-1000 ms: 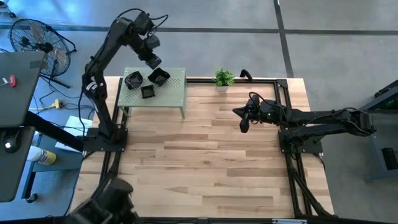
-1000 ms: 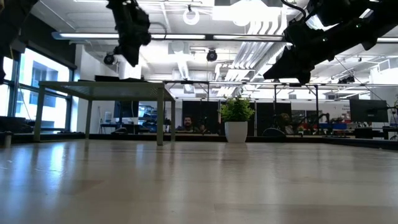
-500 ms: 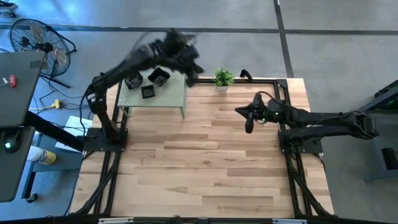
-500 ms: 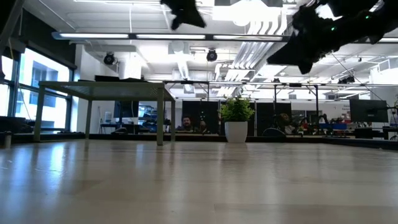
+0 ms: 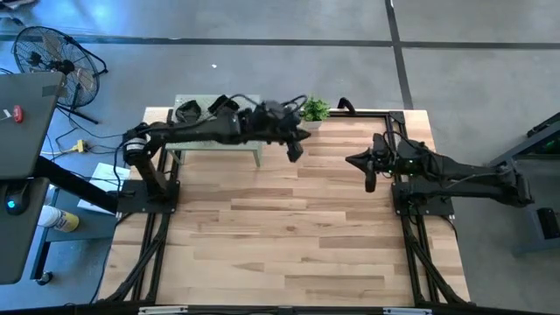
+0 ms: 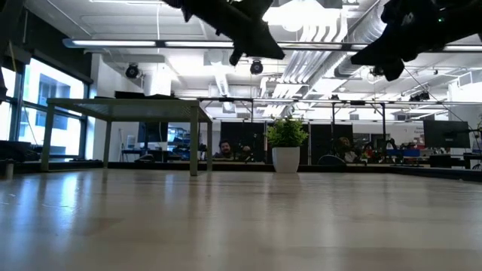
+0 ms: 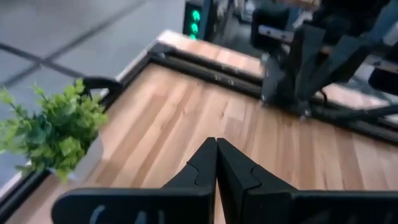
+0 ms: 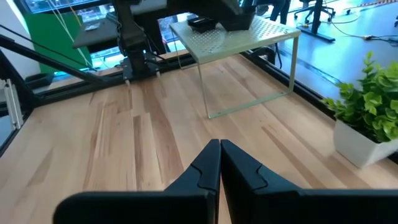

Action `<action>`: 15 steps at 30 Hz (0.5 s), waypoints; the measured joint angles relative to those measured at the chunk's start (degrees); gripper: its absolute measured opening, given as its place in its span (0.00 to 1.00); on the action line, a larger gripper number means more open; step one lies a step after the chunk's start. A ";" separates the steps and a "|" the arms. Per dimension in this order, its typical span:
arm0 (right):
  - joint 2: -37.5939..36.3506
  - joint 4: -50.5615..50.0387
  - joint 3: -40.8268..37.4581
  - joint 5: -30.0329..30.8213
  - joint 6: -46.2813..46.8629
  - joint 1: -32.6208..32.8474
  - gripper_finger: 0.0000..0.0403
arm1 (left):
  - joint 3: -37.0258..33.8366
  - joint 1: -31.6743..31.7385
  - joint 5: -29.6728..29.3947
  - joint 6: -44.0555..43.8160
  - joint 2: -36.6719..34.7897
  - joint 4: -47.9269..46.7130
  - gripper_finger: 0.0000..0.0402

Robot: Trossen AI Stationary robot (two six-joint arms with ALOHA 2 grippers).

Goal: Pick & Place Mini shaped plates
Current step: Return to Home Position

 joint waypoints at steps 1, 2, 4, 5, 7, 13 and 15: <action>-0.61 -0.59 0.00 0.00 -0.01 0.00 0.02 | -1.89 -0.74 -1.01 -0.28 -0.46 2.80 0.00; -1.19 -1.09 -0.02 0.00 -0.01 0.00 0.02 | -4.08 -1.34 -2.05 -0.96 -1.34 5.71 0.00; -2.39 -2.91 -0.02 0.04 -0.02 -0.02 0.02 | -8.98 -2.49 -4.72 -2.60 -3.82 9.30 0.00; -3.02 -3.52 -0.01 0.05 -0.07 -0.02 0.02 | -11.64 -3.02 -6.00 -3.41 -5.23 12.09 0.00; -4.16 -4.80 0.00 0.07 -0.14 -0.02 0.02 | -17.43 -3.86 -8.23 -4.62 -8.53 15.71 0.00; -6.84 -7.07 -0.01 -0.51 -0.67 -0.02 0.01 | -33.94 -6.51 -15.40 -4.87 -19.95 23.94 0.00; -7.30 -7.22 0.00 -1.70 -1.02 -0.02 0.01 | -38.54 -6.78 -15.92 -5.14 -24.40 23.76 0.00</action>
